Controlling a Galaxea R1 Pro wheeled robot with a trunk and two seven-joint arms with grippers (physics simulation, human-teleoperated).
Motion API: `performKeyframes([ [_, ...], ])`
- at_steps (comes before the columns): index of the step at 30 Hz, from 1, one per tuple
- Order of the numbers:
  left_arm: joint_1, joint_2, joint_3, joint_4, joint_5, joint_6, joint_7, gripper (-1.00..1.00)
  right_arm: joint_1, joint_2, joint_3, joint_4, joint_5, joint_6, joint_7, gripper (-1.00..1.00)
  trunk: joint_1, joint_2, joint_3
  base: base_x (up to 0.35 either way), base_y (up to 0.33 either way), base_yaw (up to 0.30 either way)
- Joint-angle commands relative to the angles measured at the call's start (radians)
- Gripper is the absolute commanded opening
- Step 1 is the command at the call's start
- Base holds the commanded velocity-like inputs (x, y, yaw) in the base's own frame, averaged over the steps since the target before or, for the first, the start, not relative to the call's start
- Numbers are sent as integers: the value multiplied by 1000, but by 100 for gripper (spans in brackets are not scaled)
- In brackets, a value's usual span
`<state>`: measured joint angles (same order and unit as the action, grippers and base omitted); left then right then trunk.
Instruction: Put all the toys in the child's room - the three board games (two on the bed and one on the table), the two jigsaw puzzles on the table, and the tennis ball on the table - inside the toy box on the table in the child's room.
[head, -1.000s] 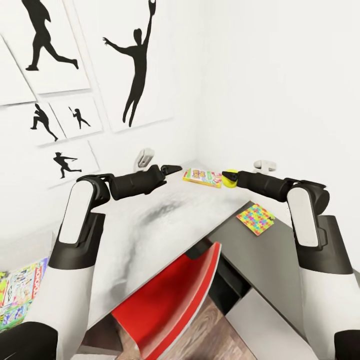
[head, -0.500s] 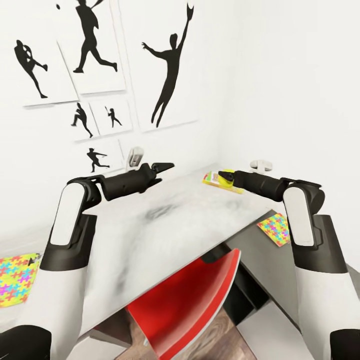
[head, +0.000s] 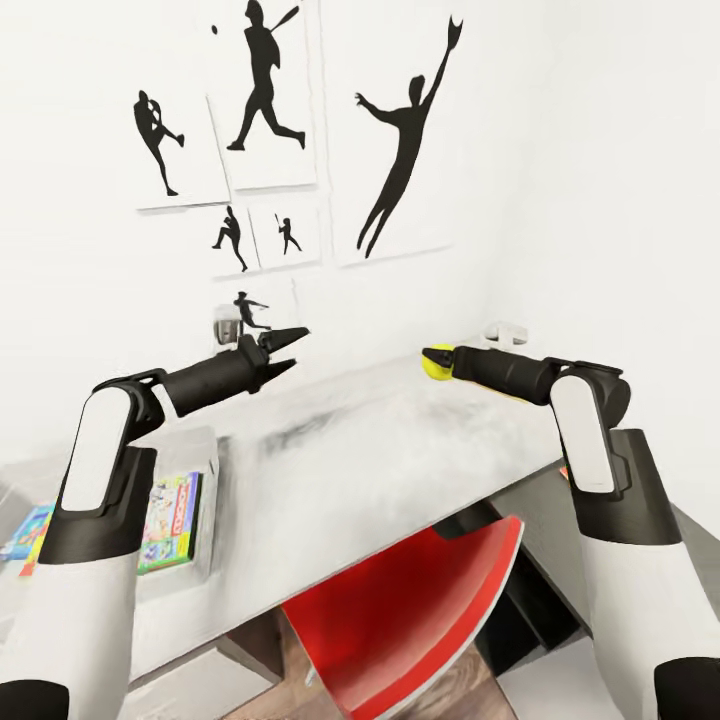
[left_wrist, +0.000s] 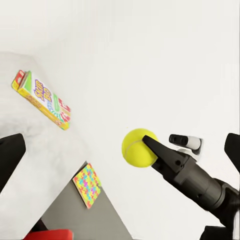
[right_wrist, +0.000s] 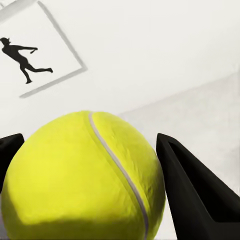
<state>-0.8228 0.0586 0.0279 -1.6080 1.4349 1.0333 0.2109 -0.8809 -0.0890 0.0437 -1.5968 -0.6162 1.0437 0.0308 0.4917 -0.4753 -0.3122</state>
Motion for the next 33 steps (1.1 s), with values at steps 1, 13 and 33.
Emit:
performKeyframes([
  [1,12,16,18,0,12,3,-32,100,-1,3,7,0,3,3,1,-100,0,-2,-1,0,0,271],
  [13,168,225,192,-1,12,4,-398,100,-2,80,67,28,7,3,-3,-100,0,-2,6,0,0,273],
  [33,187,358,267,1,7,4,-474,100,-57,164,163,159,13,3,-6,-100,0,-2,17,0,0,276],
])
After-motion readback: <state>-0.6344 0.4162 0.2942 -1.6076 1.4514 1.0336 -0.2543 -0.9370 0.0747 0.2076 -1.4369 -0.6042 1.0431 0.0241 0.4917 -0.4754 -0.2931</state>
